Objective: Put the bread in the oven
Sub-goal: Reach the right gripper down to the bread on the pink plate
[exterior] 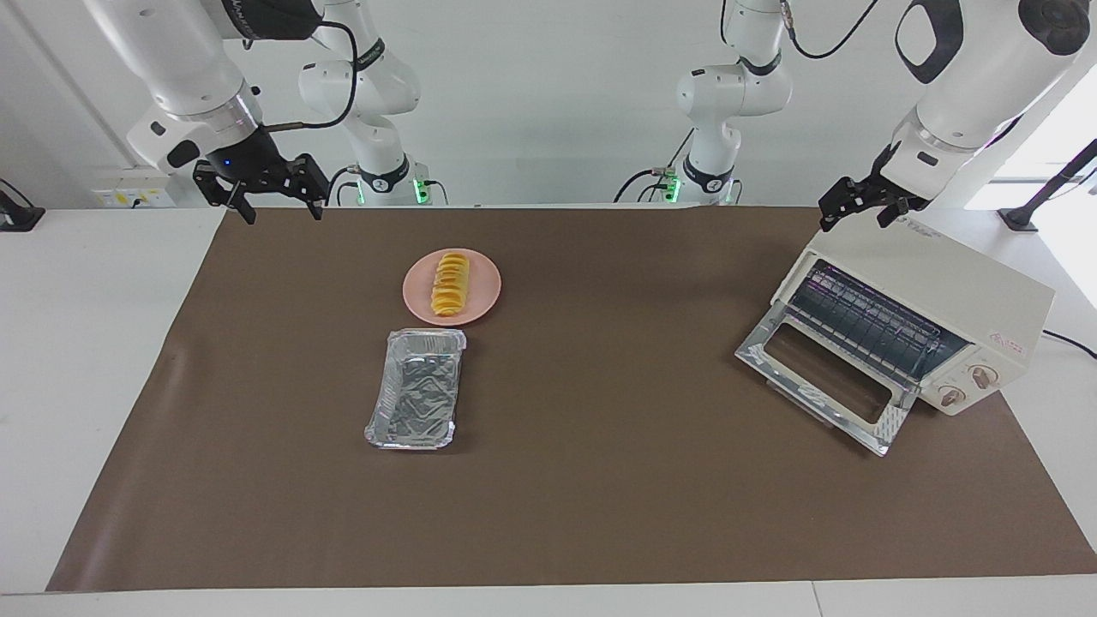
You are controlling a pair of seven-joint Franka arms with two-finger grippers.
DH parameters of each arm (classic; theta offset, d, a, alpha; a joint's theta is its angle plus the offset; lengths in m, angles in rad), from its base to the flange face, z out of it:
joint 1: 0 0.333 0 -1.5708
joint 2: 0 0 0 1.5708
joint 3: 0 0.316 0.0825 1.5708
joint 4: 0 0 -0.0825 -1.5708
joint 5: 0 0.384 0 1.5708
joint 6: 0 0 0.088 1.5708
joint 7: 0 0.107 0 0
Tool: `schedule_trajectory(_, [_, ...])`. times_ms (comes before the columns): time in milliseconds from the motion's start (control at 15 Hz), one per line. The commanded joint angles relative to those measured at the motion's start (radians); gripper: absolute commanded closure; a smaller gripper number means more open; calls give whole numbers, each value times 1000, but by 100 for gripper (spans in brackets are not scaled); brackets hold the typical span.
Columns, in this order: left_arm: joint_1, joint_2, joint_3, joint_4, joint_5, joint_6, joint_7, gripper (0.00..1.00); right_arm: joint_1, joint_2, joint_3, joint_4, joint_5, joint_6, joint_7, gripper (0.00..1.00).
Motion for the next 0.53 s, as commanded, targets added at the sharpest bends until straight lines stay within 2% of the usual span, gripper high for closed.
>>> schedule_trajectory(0, [2,-20,-2,-10,20,-3,0,0,-19,12,11,19,-5,-10,-19,0])
schedule_trajectory(467, [2,-20,-2,-10,20,-3,0,0,-17,4,11,5,-5,-13,-19,0])
